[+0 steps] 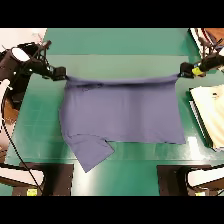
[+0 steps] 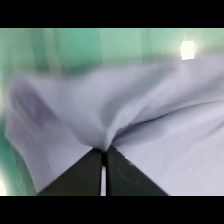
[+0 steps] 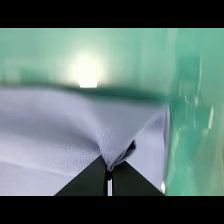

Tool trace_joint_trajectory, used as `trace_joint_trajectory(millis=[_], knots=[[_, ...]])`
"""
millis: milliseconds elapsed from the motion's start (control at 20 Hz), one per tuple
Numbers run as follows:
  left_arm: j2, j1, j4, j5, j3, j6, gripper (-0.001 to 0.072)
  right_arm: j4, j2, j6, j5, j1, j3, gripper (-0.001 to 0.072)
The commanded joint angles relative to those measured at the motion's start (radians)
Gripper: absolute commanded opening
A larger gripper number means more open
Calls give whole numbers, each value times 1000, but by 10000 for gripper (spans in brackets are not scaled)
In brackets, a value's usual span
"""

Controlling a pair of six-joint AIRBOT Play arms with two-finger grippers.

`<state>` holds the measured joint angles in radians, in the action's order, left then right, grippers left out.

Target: Fold the shirts.

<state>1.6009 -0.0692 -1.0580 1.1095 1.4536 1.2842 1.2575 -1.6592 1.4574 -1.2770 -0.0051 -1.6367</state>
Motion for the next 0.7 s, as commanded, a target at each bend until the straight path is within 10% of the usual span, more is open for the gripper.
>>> trace_joint_trajectory(millis=[0, 300, 350, 400, 450, 650], knots=[[1, -1, -23, 42, -115, 0, 27, 43, 45, -4, 21, 7, 155, 18], [-4, -1, -7, 56, -187, 27, 33, -36, 52, -3, 45, 9, 279, 21], [-12, -1, -8, 69, -187, 24, 206, -34, 53, -3, 45, 9, 278, 58], [-27, -2, -10, 90, -187, 24, 483, -35, 53, -3, 29, 9, 268, 255], [-49, -3, -22, 111, -187, 25, 504, -33, 54, -3, -5, 7, 253, 347], [-233, -3, -177, 188, -271, 99, 503, -27, 162, -4, -67, -21, 290, 346]])
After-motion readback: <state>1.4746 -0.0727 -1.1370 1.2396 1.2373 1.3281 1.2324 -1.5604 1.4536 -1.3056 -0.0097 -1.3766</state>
